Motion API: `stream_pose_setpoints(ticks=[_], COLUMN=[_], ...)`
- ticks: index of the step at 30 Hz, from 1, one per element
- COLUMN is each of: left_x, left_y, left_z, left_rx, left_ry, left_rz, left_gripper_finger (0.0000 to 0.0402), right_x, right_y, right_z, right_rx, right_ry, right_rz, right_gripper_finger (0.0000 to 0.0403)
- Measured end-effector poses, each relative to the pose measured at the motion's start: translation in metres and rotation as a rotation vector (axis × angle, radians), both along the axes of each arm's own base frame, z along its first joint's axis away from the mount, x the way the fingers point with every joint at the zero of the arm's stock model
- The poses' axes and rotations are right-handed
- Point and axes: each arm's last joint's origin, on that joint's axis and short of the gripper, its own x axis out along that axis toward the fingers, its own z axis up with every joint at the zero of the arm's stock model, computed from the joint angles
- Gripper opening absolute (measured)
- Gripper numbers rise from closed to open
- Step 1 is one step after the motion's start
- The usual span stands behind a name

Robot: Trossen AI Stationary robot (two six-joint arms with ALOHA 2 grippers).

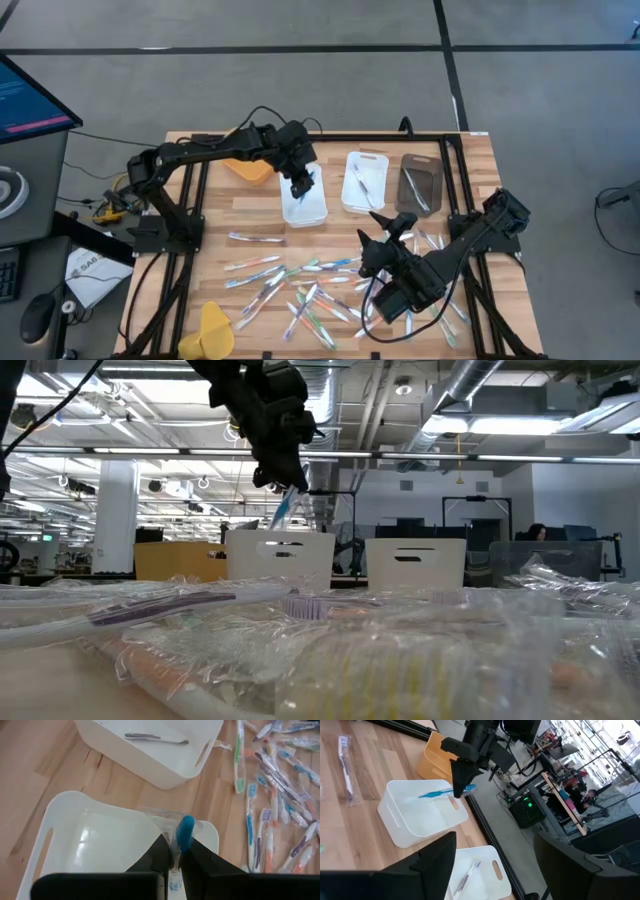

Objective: Pick & Place Toothbrushes
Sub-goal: Put the blue toothbrush into the left white bin

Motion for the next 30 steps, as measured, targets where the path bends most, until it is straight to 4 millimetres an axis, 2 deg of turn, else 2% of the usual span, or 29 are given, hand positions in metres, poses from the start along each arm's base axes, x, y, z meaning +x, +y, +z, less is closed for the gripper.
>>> stream_pose_setpoints(ticks=[19,25,30], left_x=[0.0,-0.006,-0.007], left_y=[0.0,-0.001,0.001], left_z=[-0.001,-0.021,-0.028], left_rx=[0.043,0.029,0.033], left_ry=[0.023,0.06,0.054], left_rz=[0.034,0.036,0.038], left_gripper_finger=[0.0033,0.0034,0.0034], right_x=[0.003,0.005,0.006], right_y=[-0.004,-0.007,-0.009], right_z=[-0.001,-0.001,-0.001], right_rx=[0.014,0.017,0.017], right_ry=[0.013,0.016,0.016], right_rz=[-0.016,-0.028,-0.034], right_gripper_finger=[0.026,0.026,0.026])
